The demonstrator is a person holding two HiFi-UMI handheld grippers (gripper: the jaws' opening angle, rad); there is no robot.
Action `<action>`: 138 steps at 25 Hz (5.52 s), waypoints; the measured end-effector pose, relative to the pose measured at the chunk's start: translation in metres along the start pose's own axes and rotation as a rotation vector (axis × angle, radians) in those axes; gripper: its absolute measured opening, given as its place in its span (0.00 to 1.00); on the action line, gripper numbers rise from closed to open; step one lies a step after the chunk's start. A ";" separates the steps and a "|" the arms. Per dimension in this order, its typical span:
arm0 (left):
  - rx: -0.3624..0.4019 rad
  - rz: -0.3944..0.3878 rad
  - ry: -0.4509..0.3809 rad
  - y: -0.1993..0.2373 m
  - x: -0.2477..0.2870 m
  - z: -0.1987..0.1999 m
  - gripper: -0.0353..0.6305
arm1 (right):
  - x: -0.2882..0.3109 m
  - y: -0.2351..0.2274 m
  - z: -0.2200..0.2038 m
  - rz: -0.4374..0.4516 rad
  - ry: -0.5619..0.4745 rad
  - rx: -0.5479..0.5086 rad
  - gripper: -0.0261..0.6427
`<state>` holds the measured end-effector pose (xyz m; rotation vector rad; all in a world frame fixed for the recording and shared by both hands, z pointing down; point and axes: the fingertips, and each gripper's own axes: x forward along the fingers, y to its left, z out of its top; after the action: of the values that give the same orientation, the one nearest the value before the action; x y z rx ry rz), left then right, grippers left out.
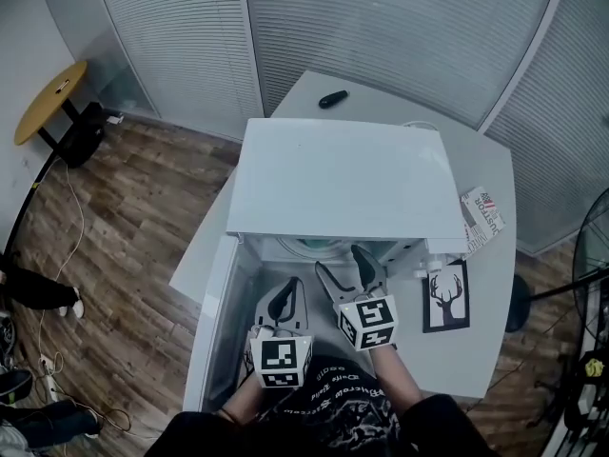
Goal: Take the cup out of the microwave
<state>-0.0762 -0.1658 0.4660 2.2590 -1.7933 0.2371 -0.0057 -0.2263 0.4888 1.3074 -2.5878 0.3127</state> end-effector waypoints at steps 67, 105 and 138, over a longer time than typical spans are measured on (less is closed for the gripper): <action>0.020 0.010 0.076 0.017 0.006 -0.031 0.06 | 0.093 -0.011 -0.018 -0.019 0.087 -0.071 0.59; 0.053 -0.058 0.019 -0.001 -0.004 -0.023 0.06 | 0.000 0.000 -0.035 -0.073 0.079 -0.045 0.59; 0.078 -0.088 -0.014 -0.019 -0.012 -0.016 0.06 | -0.087 -0.008 -0.027 -0.164 0.010 -0.025 0.59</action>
<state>-0.0597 -0.1456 0.4761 2.3928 -1.7144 0.2798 0.0540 -0.1564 0.4898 1.4936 -2.4485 0.2559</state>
